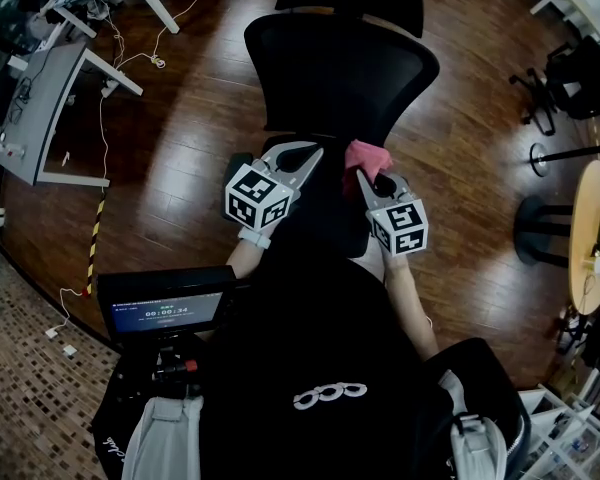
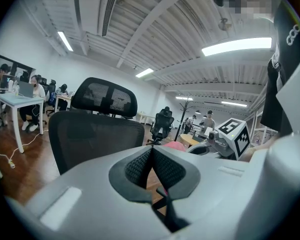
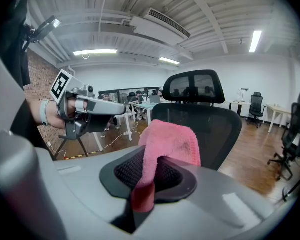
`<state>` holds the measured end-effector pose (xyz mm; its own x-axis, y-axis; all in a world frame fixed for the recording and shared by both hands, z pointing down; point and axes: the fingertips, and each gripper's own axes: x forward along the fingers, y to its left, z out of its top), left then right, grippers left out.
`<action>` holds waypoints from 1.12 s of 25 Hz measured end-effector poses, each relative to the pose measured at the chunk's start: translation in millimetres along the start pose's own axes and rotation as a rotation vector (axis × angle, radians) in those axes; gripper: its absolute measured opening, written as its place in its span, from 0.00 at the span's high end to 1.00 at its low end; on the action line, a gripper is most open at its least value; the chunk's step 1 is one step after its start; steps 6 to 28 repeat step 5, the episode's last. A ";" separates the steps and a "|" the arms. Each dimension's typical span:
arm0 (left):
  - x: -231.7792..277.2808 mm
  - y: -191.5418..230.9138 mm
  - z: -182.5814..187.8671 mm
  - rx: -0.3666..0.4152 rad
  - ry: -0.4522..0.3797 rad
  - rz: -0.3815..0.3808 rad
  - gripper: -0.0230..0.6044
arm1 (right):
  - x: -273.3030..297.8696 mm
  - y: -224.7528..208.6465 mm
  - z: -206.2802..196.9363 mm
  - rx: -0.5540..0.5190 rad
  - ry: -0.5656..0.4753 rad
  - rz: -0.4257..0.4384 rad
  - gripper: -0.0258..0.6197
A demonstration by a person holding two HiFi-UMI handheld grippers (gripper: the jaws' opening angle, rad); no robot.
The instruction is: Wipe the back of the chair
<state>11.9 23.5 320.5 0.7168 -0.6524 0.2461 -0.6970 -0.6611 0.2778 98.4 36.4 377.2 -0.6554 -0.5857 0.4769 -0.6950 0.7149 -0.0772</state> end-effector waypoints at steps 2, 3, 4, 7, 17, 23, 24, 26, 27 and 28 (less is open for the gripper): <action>-0.6 0.5 -1.7 -0.003 0.002 0.003 0.98 | -0.2 -1.0 -1.7 0.002 0.002 -0.002 0.90; -0.4 1.4 -2.1 -0.004 0.002 0.004 0.98 | 0.3 -1.9 -2.1 0.003 0.003 -0.002 0.90; -0.2 2.6 -2.3 -0.006 0.003 0.005 0.98 | 1.2 -2.8 -2.5 0.004 0.004 -0.002 0.90; 0.1 3.8 -2.5 -0.007 0.004 0.006 0.98 | 2.1 -3.6 -2.8 0.005 0.005 -0.003 0.90; 0.1 3.8 -2.5 -0.007 0.004 0.006 0.98 | 2.1 -3.6 -2.8 0.005 0.005 -0.003 0.90; 0.1 3.8 -2.5 -0.007 0.004 0.006 0.98 | 2.1 -3.6 -2.8 0.005 0.005 -0.003 0.90; 0.1 3.8 -2.5 -0.007 0.004 0.006 0.98 | 2.1 -3.6 -2.8 0.005 0.005 -0.003 0.90; 0.1 3.8 -2.5 -0.007 0.004 0.006 0.98 | 2.1 -3.6 -2.8 0.005 0.005 -0.003 0.90; 0.1 3.8 -2.5 -0.007 0.004 0.006 0.98 | 2.1 -3.6 -2.8 0.005 0.005 -0.003 0.90; 0.1 3.8 -2.5 -0.007 0.004 0.006 0.98 | 2.1 -3.6 -2.8 0.005 0.005 -0.003 0.90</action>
